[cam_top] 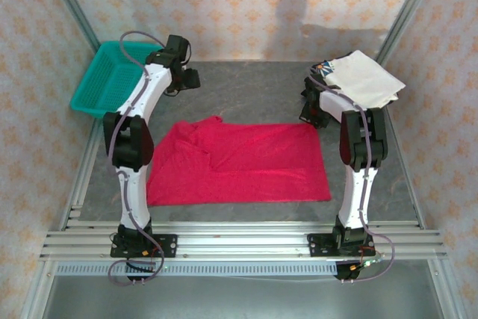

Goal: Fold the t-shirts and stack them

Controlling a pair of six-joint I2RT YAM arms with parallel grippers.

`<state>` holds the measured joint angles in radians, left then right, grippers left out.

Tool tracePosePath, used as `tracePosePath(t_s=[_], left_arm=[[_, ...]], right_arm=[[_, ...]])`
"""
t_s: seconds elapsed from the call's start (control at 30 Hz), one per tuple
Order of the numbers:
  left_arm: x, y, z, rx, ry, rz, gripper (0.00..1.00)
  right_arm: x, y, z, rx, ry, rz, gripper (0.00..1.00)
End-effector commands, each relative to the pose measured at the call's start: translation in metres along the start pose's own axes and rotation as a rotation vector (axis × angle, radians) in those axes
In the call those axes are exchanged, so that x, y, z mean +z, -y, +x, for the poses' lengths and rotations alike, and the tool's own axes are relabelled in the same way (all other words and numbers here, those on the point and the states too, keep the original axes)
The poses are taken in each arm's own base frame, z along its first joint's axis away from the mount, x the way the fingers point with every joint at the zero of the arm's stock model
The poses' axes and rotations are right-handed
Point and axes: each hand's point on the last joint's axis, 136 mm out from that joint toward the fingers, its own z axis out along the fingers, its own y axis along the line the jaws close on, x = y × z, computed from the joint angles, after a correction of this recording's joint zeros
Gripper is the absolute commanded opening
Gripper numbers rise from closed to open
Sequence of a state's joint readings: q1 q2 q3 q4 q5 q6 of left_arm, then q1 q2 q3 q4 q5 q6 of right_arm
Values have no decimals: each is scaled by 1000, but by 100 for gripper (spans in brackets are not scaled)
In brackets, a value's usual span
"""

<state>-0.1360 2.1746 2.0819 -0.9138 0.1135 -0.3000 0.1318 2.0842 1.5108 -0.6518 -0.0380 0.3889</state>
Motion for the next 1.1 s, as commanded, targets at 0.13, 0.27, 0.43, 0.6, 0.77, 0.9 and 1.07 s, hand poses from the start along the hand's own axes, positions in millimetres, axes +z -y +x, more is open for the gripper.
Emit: tracePosePath(t_s=[0.13,0.27,0.43,0.6,0.77,0.9,1.07], left_arm=[[50,33,58,165,-247,55,59],[59,56,74,176,-301,153,58],[75,55,96,180,-391,137,56],[83,57,106,173,-413,149,56],[91,62,122,193,-472,165,54],[93,61,138,199,-522,182,44],[86,60,134,197,-501,186,12]], right_arm=[[-16,-4,2,-12,19,-38,0],[-18,-5,6,-20,16,-42,0],[-21,-7,5,-25,20,-47,0],[-25,-9,3,-36,27,-54,0],[-29,-11,1,-37,33,-59,0],[-31,-11,-1,-35,40,-60,0],[-35,-14,-5,-33,49,-67,0]])
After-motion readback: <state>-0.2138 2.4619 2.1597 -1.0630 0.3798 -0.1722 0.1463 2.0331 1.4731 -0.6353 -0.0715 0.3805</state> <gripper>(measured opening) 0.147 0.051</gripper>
